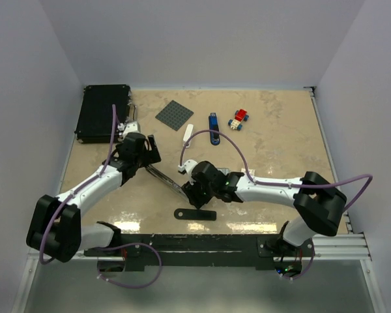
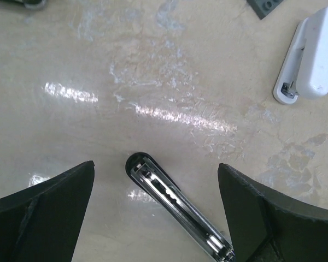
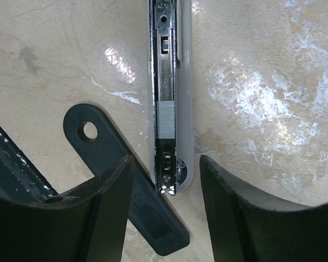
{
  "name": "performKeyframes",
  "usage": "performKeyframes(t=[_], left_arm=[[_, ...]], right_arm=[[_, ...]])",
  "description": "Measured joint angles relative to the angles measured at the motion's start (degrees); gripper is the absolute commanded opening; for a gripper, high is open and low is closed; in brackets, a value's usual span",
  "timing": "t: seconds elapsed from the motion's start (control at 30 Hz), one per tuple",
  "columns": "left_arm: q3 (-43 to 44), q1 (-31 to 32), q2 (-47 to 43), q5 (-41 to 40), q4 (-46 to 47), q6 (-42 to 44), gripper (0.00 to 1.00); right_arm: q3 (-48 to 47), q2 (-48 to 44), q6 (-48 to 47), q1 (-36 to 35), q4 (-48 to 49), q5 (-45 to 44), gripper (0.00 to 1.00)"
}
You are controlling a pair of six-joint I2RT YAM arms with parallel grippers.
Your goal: Load the staples into the stapler
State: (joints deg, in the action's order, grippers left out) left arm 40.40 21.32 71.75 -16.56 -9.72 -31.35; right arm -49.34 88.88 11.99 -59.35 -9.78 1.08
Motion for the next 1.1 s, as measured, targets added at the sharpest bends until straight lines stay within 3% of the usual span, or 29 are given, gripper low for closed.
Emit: performKeyframes(t=[0.27, 0.47, 0.67, 0.83, 1.1], left_arm=[[0.6, -0.6, 7.3, 2.6, -2.9, -9.0, 0.97], [1.0, -0.6, 12.3, 3.1, -4.5, -12.5, 0.85], [1.2, -0.7, 13.3, 3.3, -3.8, -14.6, 0.62], [3.0, -0.7, 15.6, 3.4, -3.7, -15.6, 0.30], [4.3, -0.4, 12.7, -0.8, -5.8, -19.9, 0.18]], right_arm=[[0.0, 1.9, 0.5, -1.4, -0.3, -0.6, 0.38], [0.0, 1.9, 0.4, -2.0, -0.5, -1.5, 0.25], [0.0, 2.3, 0.3, -2.2, -0.3, -1.9, 0.10], [-0.3, 2.8, 0.1, -2.3, 0.1, -2.2, 0.01], [-3.0, 5.2, 0.5, -3.2, 0.0, -3.1, 0.00]])
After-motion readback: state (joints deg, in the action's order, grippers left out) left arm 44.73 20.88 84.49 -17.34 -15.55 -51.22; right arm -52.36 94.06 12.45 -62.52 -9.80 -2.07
